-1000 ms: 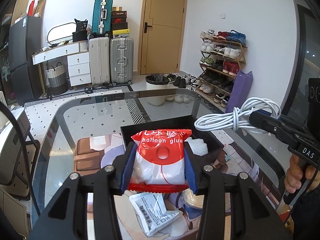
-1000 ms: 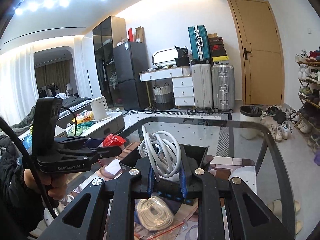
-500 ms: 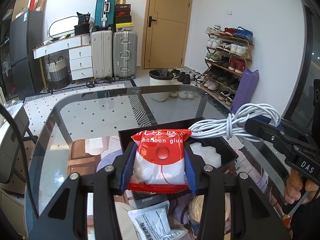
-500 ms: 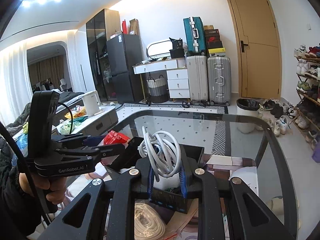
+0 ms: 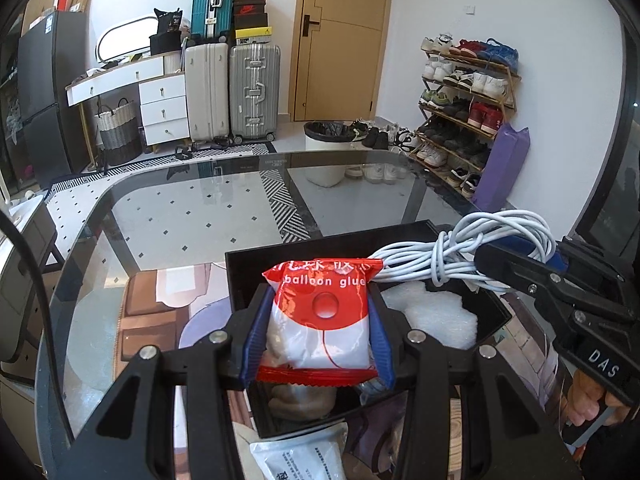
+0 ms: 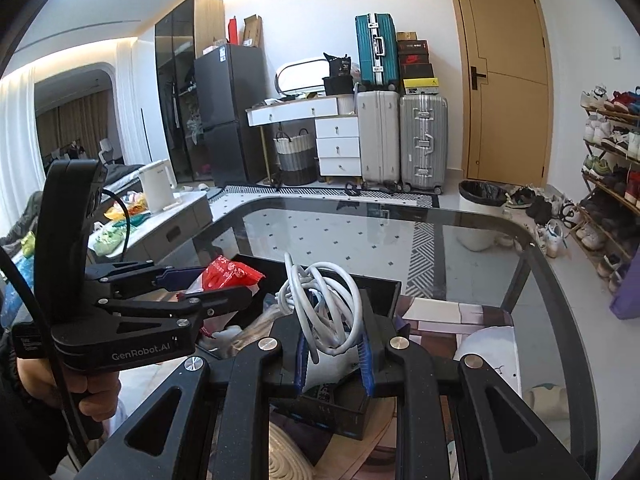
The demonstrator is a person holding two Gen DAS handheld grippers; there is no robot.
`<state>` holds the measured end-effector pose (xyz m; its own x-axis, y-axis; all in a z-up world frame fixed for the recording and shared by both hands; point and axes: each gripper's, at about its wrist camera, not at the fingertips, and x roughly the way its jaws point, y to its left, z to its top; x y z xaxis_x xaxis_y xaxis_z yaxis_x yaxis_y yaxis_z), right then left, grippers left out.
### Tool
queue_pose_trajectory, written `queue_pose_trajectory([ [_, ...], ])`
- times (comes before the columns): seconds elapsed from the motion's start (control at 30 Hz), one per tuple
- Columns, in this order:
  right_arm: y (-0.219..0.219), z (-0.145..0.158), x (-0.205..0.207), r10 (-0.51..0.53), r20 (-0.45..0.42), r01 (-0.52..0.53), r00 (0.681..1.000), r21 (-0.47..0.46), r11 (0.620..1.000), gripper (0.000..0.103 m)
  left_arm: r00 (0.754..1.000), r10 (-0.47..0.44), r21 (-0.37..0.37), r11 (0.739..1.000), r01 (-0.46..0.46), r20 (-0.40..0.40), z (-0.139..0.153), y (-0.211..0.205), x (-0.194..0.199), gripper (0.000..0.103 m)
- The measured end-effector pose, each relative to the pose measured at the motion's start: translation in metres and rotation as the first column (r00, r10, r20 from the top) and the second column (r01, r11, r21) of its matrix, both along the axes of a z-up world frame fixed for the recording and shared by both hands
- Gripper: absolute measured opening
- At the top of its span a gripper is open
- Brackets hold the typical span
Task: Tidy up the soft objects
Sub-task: 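Release the red packet and white cable into the black box, then move both tools toward the white sachet and the rope bag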
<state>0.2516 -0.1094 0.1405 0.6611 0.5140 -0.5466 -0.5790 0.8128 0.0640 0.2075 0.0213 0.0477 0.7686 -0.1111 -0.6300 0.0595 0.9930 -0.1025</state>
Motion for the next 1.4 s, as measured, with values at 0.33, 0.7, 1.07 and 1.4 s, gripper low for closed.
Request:
queue_pose_trajectory([
  [0.33, 0.014, -0.014, 0.008, -0.006, 0.003, 0.006, 1.0, -0.057, 0.998, 0.02, 1.0, -0.008, 0.035, 0.999, 0.008, -0.022, -0.011, -0.007, 0.012, 0.044],
  [0.7, 0.01, -0.022, 0.003, 0.002, 0.004, -0.002, 1.0, -0.054, 0.999, 0.042, 0.999, -0.013, 0.046, 0.999, 0.015, -0.033, -0.007, -0.013, 0.003, 0.066],
  [1.07, -0.023, -0.006, -0.042, 0.011, 0.052, -0.01, 0.999, -0.01, 1.0, 0.098, 0.999, -0.014, 0.041, 0.999, 0.013, 0.032, 0.007, -0.007, -0.039, 0.103],
  [1.4, -0.027, -0.024, -0.074, 0.045, 0.001, -0.045, 0.999, -0.064, 0.997, 0.102, 0.999, 0.034, 0.055, 0.998, -0.035, 0.017, -0.006, 0.012, -0.082, 0.103],
])
